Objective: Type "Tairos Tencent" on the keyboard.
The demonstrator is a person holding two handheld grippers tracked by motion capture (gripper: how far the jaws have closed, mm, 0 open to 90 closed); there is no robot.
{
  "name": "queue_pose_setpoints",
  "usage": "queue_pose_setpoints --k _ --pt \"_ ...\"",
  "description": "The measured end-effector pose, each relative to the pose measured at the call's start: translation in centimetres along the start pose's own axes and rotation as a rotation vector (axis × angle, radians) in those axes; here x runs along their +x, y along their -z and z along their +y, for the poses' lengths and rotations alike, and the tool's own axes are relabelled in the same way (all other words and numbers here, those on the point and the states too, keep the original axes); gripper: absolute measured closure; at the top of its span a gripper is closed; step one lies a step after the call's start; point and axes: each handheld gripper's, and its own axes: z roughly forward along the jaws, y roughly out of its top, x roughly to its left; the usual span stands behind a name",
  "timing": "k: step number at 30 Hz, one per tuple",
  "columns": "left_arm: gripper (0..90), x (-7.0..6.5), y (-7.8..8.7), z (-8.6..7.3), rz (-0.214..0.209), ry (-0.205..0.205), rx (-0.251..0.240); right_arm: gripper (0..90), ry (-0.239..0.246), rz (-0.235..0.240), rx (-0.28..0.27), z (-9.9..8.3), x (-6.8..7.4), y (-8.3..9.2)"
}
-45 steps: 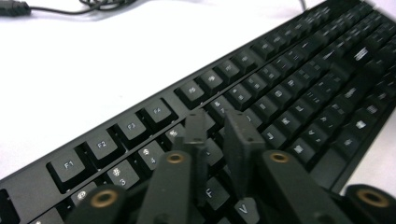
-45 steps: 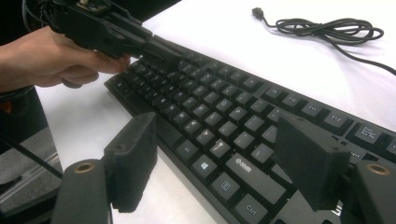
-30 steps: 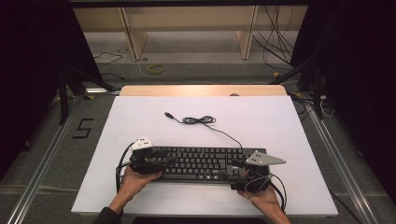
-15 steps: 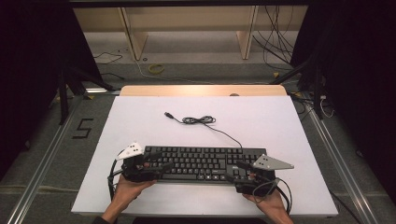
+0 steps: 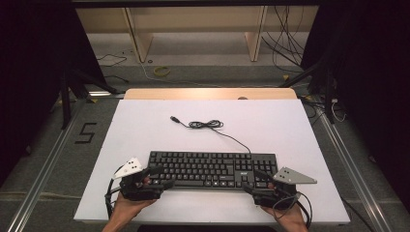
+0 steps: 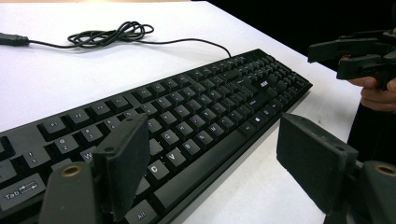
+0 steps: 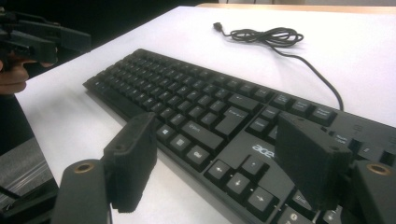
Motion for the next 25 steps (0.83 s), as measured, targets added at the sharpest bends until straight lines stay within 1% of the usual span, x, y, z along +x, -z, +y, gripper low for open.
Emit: queue_pose_setpoints --k 5,8,11,25 --pt "25.0 -0.14 -0.01 -0.06 0.001 -0.004 -0.005 30.6 -0.009 -0.007 -0.012 -0.07 -0.26 0.37" --pt "24.9 -0.05 0.03 -0.04 0.004 -0.005 -0.003 30.6 -0.008 -0.007 -0.011 -0.08 -0.28 0.33" --pt "24.8 0.01 0.09 -0.03 0.005 0.002 -0.007 30.5 -0.007 -0.005 -0.009 -0.08 -0.24 0.31" --pt "24.6 0.10 0.00 -0.06 0.009 -0.004 -0.004 30.5 -0.005 -0.003 -0.007 -0.10 -0.20 0.19"
